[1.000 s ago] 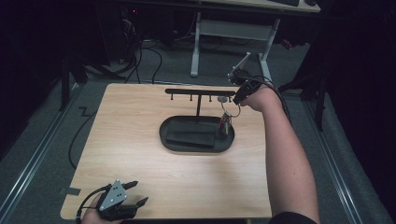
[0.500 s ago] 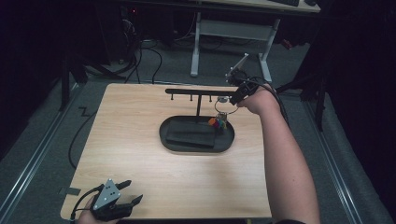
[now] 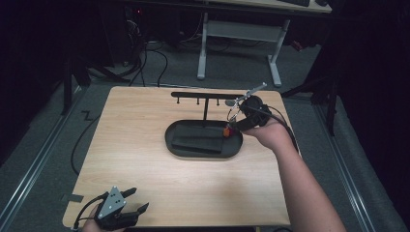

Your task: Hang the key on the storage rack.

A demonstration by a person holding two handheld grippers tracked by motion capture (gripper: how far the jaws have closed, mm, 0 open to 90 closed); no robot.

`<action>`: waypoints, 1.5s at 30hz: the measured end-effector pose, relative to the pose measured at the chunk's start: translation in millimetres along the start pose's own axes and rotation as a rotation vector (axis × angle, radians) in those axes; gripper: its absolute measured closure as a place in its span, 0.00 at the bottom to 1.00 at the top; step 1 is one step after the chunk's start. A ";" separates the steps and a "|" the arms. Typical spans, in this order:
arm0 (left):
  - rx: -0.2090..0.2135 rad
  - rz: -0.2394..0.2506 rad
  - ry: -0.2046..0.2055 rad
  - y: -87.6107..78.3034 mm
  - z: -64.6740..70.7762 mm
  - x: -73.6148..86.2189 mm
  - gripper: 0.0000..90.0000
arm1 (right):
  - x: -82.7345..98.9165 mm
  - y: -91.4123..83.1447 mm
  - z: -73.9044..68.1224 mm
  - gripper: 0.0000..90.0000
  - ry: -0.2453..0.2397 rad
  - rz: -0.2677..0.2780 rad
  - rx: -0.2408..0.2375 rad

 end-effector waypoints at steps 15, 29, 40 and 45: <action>0.036 -0.016 0.008 7.4 7.3 0.5 0.34 | 40.6 7.8 -24.2 0.18 0.050 0.163 0.041; 0.035 -0.015 -0.015 3.6 6.6 3.4 0.33 | 84.4 11.9 -55.9 0.16 0.062 0.211 0.000; 0.039 -0.022 -0.012 3.3 9.4 5.7 0.33 | 150.8 19.3 -73.5 0.14 0.143 0.299 -0.062; 0.054 -0.028 -0.008 6.1 12.0 5.7 0.33 | 180.6 3.7 -80.1 0.14 0.231 0.414 -0.100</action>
Point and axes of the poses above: each handheld gripper's, and its own axes: y roughly forward along the jaws, x roughly out of its underside, z roughly to its right, the point moved 9 cm from there along y, roughly forward along the jaws, and after that the axes turned 9 degrees about z, right-handed, at the moved point
